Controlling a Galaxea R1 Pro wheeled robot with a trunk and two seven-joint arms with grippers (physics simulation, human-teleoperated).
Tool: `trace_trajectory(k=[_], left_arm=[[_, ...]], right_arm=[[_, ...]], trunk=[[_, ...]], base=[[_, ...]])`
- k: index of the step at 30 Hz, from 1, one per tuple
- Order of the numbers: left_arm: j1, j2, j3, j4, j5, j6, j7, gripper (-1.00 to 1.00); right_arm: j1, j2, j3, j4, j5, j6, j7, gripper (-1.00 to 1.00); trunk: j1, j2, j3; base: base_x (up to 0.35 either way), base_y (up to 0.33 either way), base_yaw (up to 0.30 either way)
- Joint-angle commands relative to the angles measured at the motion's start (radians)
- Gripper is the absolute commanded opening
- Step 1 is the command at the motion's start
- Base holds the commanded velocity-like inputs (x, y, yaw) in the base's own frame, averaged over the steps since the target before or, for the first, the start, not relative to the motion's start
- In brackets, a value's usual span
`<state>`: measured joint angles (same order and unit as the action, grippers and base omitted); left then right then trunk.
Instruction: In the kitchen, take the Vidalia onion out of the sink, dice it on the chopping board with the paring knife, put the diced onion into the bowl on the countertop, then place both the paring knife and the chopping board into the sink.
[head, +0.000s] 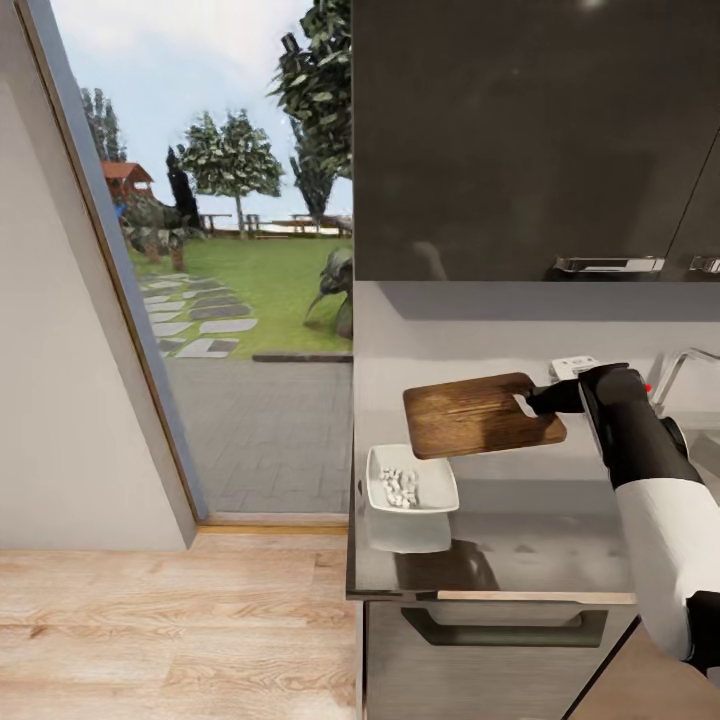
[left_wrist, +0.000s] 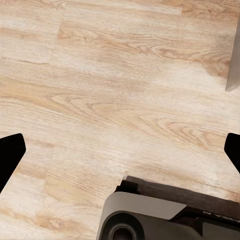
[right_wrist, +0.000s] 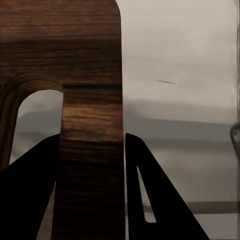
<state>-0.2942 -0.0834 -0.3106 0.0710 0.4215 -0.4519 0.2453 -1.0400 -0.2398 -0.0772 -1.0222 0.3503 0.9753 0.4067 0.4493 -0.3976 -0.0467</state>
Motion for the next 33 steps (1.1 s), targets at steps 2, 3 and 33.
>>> trace_trajectory(k=[2, 3, 33], left_arm=[[-0.002, -0.001, -0.009, 0.004, 0.005, -0.005, 0.002, 1.0], [-0.002, -0.001, -0.009, 0.004, 0.005, -0.005, 0.002, 1.0], [-0.002, -0.002, -0.008, 0.004, 0.005, -0.005, 0.003, 1.0]], right_arm=[[0.0, -0.004, -0.001, -0.001, 0.006, 0.003, 0.01, -1.0], [-0.001, -0.005, -0.001, -0.001, 0.006, 0.003, 0.01, -1.0], [0.0, -0.013, -0.061, 0.008, 0.007, -0.015, 0.011, -1.0]], trunk=[[0.001, -0.002, -0.002], [0.001, -0.002, -0.002], [0.001, -0.002, -0.002]], base=[[0.0, 0.0, 0.0], [0.0, 0.0, 0.0], [-0.004, -0.025, 0.0]])
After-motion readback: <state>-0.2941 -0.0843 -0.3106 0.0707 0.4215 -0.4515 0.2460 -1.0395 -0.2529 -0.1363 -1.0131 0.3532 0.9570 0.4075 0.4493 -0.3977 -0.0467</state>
